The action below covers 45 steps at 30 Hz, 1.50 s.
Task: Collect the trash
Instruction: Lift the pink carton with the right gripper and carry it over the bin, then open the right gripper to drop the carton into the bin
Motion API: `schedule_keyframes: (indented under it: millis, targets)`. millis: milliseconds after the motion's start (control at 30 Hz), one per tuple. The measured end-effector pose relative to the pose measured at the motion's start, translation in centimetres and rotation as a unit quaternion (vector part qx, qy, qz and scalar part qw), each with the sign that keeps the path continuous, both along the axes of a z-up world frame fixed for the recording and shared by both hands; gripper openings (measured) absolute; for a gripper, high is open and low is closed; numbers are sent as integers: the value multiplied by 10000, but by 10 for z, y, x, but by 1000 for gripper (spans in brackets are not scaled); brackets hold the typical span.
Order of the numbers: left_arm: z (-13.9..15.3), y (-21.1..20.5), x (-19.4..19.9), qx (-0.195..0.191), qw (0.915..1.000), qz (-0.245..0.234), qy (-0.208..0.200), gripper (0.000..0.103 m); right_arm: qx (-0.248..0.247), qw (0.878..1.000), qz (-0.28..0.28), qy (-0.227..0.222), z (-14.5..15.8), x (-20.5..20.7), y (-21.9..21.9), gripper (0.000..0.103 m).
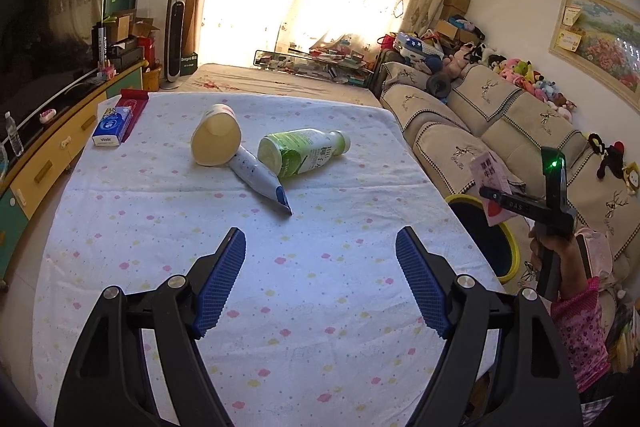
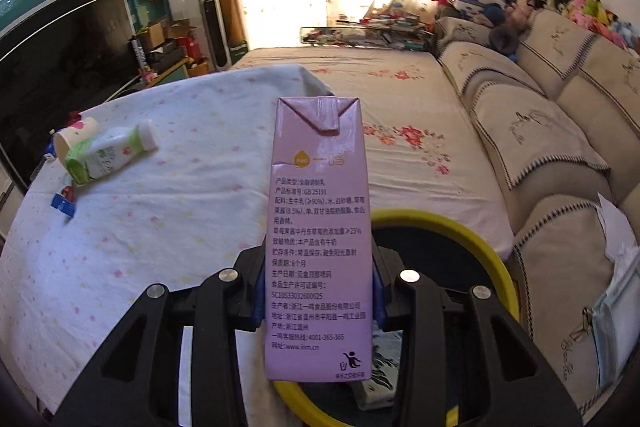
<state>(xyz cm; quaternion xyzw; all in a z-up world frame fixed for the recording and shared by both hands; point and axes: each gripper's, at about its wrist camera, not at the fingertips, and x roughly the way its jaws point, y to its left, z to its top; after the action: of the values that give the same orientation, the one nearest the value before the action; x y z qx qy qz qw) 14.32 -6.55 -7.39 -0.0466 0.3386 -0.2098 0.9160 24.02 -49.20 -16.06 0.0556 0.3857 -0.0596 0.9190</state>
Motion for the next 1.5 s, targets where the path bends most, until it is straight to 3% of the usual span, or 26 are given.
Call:
schedule_keyframes:
  millis: [267,400,433,467,500,767,900,1233,1500]
  targets:
    - [3,-10,-5,78,10000,-59,-18,77,203,9963,-584,605,-61,-8,-47,37]
    - [3,-17,0,126,9998,-117,27,77,221,9953,-655,680,-74,-2,-51,38]
    - [3,-17,1,135,9998,-117,35,77,204,9957,-655,621,-74,-2,-50,41]
    - [3,-17,3,147,9998,-107,50,77,207,9959,-663,577,-73,-2,-51,54]
    - [3,-17,5,157,9998,-97,72,77,211,9961,-682,510,-71,-1,-50,58]
    - [-8,-16,31,312,9992,-131,235,77,213,9979,-536,303,-55,1,-33,58]
    - [-12,-23,56,421,9979,-399,301,77,218,9987,-420,207,-49,-3,-22,58]
    - [-24,-56,142,1082,9874,-1154,-19,77,323,9985,-429,-50,-33,-25,-17,58]
    - [-43,-71,204,1308,9837,-1231,-4,77,329,9982,-489,-53,-29,-28,-18,58]
